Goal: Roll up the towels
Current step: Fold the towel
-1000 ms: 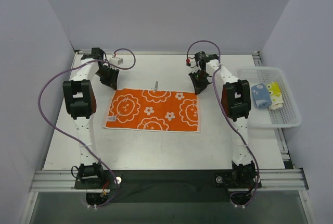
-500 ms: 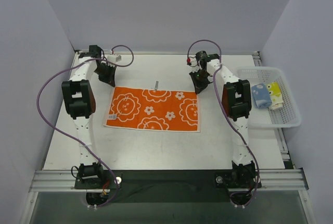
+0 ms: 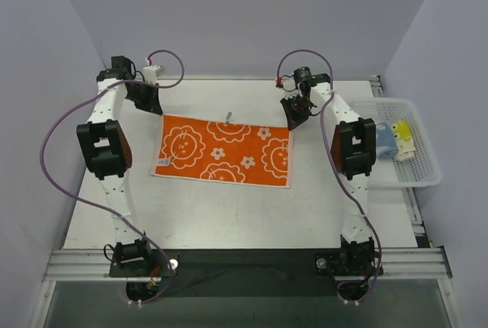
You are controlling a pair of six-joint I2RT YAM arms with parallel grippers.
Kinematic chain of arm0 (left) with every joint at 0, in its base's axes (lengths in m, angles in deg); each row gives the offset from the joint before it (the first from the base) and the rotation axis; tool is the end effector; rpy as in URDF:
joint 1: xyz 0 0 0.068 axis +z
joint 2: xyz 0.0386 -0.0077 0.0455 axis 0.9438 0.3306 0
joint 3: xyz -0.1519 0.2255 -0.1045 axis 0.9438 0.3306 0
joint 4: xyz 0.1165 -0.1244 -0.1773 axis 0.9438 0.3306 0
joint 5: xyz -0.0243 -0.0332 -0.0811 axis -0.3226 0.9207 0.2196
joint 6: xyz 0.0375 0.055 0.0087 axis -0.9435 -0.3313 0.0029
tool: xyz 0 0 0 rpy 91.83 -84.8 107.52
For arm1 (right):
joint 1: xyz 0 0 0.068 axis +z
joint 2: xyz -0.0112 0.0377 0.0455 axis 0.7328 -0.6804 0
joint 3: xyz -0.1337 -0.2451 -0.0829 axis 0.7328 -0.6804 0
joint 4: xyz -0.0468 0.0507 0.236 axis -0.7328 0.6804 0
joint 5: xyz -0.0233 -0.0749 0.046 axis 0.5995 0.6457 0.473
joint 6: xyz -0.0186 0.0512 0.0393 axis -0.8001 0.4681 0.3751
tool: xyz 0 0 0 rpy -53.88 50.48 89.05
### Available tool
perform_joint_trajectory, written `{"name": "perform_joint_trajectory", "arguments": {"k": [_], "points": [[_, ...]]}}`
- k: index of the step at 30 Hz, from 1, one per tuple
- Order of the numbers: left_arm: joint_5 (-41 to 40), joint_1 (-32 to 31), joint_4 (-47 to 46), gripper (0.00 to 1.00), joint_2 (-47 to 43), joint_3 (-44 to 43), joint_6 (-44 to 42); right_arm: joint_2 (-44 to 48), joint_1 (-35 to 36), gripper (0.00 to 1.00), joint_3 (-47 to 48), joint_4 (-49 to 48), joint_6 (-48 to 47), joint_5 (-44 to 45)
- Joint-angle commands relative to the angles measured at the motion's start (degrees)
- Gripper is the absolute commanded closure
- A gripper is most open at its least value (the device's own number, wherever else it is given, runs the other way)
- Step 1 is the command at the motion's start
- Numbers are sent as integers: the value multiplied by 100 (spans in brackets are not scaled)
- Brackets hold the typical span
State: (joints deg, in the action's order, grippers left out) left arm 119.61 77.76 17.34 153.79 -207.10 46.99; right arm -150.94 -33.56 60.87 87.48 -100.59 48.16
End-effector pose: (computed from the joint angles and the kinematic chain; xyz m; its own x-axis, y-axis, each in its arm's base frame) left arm 0.4924 0.0342 0.2319 -0.7879 0.2736 -0.5516 0.4667 0.8497 -0.2452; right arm 0.4983 0.1359 0.2040 -0.7265 -0.4068 -0.5538 -0.5529 0.8246 0.1196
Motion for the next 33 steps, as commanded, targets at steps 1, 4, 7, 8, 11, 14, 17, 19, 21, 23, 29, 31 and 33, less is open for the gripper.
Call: {"name": "perform_joint_trajectory", "arguments": {"k": [1, 4, 7, 8, 11, 14, 17, 19, 21, 23, 29, 31, 33], "points": [[572, 189, 130, 100, -686, 204, -273, 979, 6, 100, -450, 239, -399, -216], [643, 277, 235, 100, -1098, 730, -642, 1261, 41, 100, -794, 361, -566, -269], [696, 426, 270, 100, -1415, 1301, -967, 1489, 111, 100, -1049, 564, -654, -418], [705, 496, 288, 100, -1486, 1434, -1099, 1560, 146, 100, -1164, 582, -663, -488], [757, 585, 437, 100, -1732, 1830, -1380, 1894, 278, 100, -1689, 643, -698, -594], [775, 673, 639, 100, -1987, 2251, -1713, 2184, 419, 100, -2261, 661, -733, -603], [635, 717, 675, 100, -2268, 2960, -2030, 2343, 542, 100, -2658, 661, -655, -682], [503, 708, 631, 100, -2374, 3323, -2119, 2299, 656, 100, -2983, 635, -619, -639], [380, 699, 342, 100, -2392, 3866, -2023, 2185, 718, 100, -3150, 574, -558, -551], [204, 690, -61, 100, -2322, 4167, -1796, 1966, 744, 100, -3160, 442, -479, -454], [-25, 673, -608, 100, -1953, 4458, -1180, 1534, 718, 100, -2984, 371, -417, -252], [-138, 673, -652, 100, -1900, 4450, -1153, 1508, 709, 100, -2967, 362, -434, -225], [-148, 681, -652, 100, -1874, 4415, -1153, 1482, 683, 100, -2923, 371, -426, -208]]}}
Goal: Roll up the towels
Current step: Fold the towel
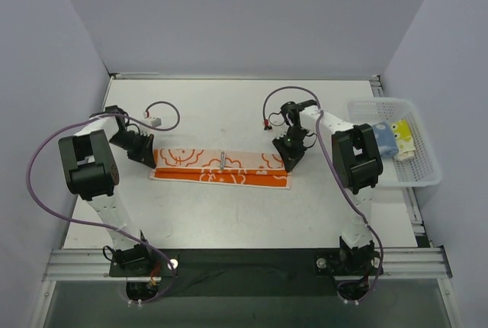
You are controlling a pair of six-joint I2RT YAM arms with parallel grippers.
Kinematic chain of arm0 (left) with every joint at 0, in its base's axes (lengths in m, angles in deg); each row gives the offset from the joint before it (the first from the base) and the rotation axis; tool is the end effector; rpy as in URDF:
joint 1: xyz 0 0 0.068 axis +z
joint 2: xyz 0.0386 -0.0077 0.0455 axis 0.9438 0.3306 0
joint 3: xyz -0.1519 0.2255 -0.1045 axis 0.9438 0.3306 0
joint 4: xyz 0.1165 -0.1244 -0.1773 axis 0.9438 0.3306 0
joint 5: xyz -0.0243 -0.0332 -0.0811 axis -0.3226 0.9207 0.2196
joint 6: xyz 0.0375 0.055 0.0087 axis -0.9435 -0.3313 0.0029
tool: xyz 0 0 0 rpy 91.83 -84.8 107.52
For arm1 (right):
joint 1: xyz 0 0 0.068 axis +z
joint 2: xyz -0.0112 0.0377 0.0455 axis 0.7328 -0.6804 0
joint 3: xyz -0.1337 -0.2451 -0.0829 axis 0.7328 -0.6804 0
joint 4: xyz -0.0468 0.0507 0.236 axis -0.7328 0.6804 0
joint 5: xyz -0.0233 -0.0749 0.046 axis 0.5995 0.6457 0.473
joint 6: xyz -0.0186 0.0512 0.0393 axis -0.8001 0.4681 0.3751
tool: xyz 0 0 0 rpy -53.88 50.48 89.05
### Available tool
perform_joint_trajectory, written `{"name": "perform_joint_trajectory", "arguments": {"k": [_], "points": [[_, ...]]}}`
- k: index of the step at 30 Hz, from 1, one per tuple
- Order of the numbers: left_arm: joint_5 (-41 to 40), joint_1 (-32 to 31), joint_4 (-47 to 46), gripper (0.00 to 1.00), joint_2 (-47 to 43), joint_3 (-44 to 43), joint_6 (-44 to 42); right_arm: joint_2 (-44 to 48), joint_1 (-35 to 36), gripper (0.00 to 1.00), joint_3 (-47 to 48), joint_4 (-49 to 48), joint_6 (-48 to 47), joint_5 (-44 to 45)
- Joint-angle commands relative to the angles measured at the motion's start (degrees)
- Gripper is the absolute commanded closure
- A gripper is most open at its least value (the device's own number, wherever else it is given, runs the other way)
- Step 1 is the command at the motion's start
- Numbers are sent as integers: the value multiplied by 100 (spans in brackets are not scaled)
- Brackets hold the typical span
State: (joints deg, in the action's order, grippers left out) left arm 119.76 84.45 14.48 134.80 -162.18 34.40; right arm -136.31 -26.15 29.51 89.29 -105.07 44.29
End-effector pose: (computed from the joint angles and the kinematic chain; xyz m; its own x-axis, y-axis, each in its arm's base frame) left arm 0.3480 0.0576 0.1676 -0.8933 0.3271 -0.3082 0.4326 0.8118 -0.3923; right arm 0.3752 0.1638 0.1656 -0.7426 -0.5957 -0.3062 -0.6672 0.6978 0.2605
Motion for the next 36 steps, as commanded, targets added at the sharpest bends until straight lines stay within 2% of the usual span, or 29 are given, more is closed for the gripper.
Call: {"name": "perform_joint_trajectory", "arguments": {"k": [1, 12, 21, 26, 31, 36], "points": [[-137, 21, -357, 100, 0, -86, 106, 37, -67, 100, 231, 198, 22, 179], [259, 30, 354, 100, -580, -551, -43, 652, -102, 100, 645, 682, 13, -58], [215, 145, 785, 100, -739, -631, -403, 1057, 91, 100, -418, 648, 40, 12], [4, 145, 523, 100, -467, -149, -369, 872, 170, 100, -911, 226, 163, 179], [-129, 109, 65, 100, -344, 204, -193, 459, 197, 100, -780, 40, 268, 320], [-119, 118, -76, 100, -396, 371, -201, 511, 179, 100, -692, 31, 277, 329]]}}
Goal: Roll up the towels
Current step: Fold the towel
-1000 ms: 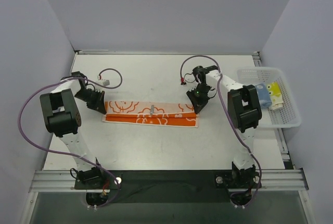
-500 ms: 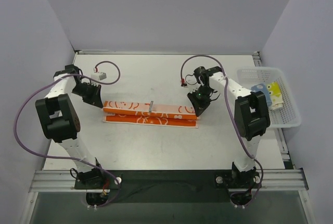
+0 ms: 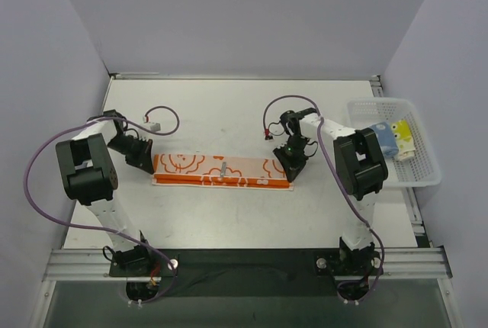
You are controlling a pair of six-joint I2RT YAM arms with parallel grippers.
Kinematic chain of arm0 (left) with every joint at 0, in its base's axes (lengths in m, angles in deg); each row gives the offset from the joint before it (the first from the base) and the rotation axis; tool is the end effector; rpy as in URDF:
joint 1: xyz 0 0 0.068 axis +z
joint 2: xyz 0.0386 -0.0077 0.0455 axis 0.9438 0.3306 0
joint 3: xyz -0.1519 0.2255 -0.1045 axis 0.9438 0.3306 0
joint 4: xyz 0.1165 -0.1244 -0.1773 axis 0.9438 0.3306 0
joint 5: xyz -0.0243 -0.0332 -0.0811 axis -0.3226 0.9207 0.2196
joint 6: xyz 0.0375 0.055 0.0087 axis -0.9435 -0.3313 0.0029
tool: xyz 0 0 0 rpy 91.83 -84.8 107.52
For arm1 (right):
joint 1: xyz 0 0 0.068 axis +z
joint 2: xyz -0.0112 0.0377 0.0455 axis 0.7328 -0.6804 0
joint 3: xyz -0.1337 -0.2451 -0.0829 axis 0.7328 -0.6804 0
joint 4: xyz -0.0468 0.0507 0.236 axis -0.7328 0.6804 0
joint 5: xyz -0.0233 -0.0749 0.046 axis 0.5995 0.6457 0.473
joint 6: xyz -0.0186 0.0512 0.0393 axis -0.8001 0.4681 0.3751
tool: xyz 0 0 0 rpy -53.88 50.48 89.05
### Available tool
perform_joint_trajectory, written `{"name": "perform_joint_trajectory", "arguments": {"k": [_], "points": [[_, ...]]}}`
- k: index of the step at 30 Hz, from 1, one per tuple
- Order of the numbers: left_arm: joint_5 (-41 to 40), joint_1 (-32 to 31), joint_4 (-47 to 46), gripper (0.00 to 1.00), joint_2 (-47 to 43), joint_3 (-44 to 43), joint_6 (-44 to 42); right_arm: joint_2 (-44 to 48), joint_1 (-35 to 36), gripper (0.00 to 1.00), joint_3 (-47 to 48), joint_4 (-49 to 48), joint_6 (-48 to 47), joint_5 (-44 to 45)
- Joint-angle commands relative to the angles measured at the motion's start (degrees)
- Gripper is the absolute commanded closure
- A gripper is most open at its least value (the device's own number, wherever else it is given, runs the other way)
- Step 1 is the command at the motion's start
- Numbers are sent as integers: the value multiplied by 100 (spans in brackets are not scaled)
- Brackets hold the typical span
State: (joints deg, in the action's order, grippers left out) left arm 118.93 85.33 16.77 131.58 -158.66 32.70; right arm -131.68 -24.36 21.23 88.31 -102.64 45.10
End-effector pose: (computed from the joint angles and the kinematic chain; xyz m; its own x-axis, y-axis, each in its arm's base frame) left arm 0.3269 0.0584 0.1720 -0.8994 0.3385 -0.2765 0.4281 0.8096 -0.4017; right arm 0.3415 0.1628 0.1605 -0.7639 -0.5957 -0.2481 -0.6452 0.7125 0.2759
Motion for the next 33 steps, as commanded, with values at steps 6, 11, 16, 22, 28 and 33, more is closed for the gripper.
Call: {"name": "perform_joint_trajectory", "arguments": {"k": [6, 11, 16, 22, 28, 33], "points": [[130, 48, -262, 100, -189, -147, -22, 276, 0, 100, 348, 156, 26, 309], [447, 75, -7, 100, -320, -762, 57, 505, -158, 100, 865, 227, -44, 485], [763, 136, 108, 100, -514, -1158, 127, 821, -492, 100, 1288, 262, -150, 432], [1010, 154, 108, 100, -681, -1001, -82, 997, -475, 100, 990, 165, -290, 239], [711, 154, 108, 100, -699, -324, -496, 1033, -290, 100, 218, 7, -387, 265], [430, 136, -252, 100, -585, 141, -401, 857, -124, 100, -231, -283, -361, 327]]}}
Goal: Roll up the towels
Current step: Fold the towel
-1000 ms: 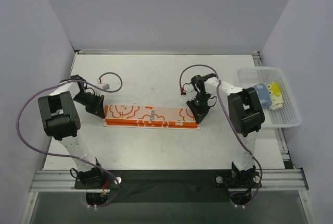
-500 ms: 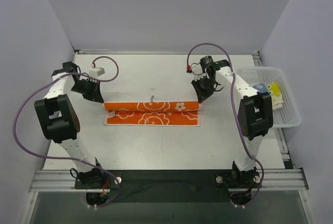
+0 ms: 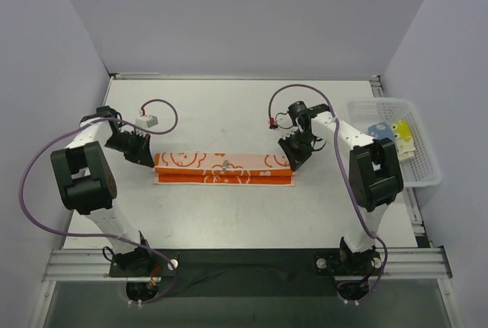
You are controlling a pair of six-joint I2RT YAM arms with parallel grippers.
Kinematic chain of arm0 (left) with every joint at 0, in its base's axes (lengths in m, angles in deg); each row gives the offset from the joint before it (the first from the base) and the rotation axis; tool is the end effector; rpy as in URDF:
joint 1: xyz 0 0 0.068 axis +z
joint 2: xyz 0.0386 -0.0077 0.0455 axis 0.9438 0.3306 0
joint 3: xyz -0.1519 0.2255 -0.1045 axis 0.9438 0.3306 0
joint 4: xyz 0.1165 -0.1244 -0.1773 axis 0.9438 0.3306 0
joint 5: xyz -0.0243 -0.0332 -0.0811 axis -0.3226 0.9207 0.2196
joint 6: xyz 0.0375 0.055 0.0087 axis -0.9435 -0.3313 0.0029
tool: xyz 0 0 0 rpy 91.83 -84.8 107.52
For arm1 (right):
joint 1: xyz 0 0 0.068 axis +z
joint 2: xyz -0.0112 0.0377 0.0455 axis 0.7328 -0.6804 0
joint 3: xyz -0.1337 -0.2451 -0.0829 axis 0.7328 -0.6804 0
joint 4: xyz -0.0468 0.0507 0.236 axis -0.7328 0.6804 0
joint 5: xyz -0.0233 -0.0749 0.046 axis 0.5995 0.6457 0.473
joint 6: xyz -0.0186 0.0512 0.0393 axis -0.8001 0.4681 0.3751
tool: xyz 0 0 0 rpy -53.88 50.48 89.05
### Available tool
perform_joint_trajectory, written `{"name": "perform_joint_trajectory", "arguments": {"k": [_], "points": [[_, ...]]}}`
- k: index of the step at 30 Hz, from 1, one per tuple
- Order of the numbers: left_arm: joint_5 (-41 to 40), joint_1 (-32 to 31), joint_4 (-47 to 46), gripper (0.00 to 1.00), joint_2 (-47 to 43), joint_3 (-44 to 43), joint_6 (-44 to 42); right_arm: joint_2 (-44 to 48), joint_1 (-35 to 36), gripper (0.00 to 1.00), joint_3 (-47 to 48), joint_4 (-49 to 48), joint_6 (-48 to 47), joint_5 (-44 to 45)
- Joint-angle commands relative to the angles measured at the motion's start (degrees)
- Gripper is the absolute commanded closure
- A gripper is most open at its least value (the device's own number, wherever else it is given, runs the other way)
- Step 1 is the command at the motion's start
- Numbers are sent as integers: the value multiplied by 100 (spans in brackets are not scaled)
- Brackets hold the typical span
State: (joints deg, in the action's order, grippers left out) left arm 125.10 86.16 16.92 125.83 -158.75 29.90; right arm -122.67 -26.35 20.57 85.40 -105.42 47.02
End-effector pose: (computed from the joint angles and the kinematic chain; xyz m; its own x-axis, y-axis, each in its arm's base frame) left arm 0.3200 0.0564 0.2063 -0.8373 0.3375 -0.4302 0.5091 0.7683 -0.3880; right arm 0.3404 0.1465 0.2144 -0.6911 -0.5839 -0.4261 -0.6926 0.7035 0.1592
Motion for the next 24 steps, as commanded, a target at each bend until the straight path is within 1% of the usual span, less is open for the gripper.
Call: {"name": "perform_joint_trajectory", "arguments": {"k": [1, 4, 7, 12, 16, 18, 19, 24], "points": [[-248, 45, -468, 100, 8, 308, -16, -79, 119, 100, -332, -36, -40, 161], [-354, 36, -716, 100, 104, 414, 204, -246, 225, 100, -535, -256, 48, 257], [-371, 18, -751, 100, 157, 432, 249, -378, 234, 100, -632, -379, 119, 336], [-363, 18, -734, 100, 87, 476, 117, -352, 208, 100, -598, -423, 101, 407], [-205, 27, -532, 100, -97, 511, -216, -141, 208, 99, -641, -344, 66, 302], [-125, 27, -401, 96, -229, 512, -409, 96, 234, 95, -702, -283, -13, 275], [-125, 27, -322, 89, -264, 494, -480, 184, 260, 93, -807, -274, -152, 301], [173, 44, 389, 76, -475, 467, -1339, 589, 489, 87, -1142, -265, -584, 556]]}}
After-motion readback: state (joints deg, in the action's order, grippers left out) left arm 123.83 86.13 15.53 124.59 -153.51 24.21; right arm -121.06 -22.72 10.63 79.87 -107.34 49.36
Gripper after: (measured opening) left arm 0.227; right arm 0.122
